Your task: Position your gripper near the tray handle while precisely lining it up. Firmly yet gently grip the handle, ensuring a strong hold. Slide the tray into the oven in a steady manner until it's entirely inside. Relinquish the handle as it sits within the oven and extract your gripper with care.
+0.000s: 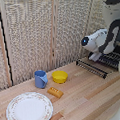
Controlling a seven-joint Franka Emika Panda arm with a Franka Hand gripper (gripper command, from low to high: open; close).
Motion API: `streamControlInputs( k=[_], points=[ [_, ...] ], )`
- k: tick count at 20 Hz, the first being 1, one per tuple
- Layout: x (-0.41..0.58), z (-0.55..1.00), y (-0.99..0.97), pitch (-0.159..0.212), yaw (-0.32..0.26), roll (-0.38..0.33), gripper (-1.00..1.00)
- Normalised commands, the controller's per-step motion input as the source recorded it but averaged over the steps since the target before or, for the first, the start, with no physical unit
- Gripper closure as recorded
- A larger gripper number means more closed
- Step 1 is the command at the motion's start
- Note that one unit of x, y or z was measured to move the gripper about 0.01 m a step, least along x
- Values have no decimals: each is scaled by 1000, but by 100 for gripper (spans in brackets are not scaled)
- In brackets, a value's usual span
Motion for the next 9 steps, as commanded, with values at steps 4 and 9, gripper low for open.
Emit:
streamControlInputs(
  k=[4, 9],
  points=[
    [241, 124, 380, 1, -61, 2, -100],
    [213, 95, 265, 16, -39, 50, -100]
  ],
)
